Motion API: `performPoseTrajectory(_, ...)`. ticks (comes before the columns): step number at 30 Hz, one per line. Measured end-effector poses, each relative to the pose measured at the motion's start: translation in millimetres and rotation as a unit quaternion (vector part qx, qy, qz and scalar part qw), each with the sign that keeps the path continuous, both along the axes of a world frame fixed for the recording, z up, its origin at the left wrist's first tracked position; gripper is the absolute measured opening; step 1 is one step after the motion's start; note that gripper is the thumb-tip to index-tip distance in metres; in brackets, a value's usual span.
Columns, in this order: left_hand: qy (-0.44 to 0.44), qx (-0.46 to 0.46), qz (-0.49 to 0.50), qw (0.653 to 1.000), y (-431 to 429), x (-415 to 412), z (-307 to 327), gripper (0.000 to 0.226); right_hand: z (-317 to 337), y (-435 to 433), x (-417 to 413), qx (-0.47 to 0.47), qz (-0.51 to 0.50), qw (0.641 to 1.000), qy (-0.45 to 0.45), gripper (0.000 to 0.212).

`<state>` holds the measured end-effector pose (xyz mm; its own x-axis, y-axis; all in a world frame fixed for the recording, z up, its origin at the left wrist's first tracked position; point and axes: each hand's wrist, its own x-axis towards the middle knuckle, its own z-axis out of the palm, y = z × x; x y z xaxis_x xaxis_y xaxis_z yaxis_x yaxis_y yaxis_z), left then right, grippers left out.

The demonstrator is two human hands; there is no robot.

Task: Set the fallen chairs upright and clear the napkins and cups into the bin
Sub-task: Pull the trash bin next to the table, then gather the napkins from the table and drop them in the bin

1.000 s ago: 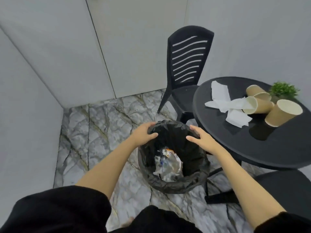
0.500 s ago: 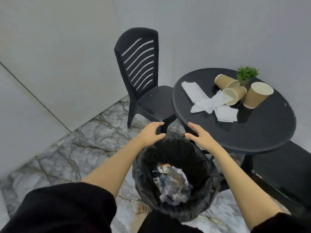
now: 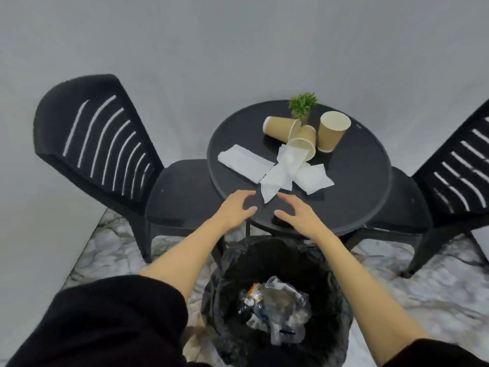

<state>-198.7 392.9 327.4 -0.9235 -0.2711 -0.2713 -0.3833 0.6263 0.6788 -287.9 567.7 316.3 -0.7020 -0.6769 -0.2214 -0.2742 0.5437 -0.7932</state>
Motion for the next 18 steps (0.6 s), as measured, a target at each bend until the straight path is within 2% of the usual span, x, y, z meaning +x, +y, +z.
performPoseTrajectory(9, 0.014, -0.015, -0.169, 0.985, -86.1, -80.3, -25.0, 0.048, -22.8, -66.8, -5.0, 0.03, -0.21, 0.977, 0.031, 0.042)
performPoseTrajectory(15, 0.011, -0.123, -0.222, 0.967, -116.9, -124.7, -58.6, 0.051, -46.6, -105.4, -16.0, 0.11, -0.242, 0.958, 0.105, 0.036)
performPoseTrajectory(18, 0.011, -0.132, -0.262, 0.956, -114.6, -128.5, -73.9, 0.046, -57.9, -112.2, -11.8, 0.127, -0.259, 0.944, 0.159, 0.031)
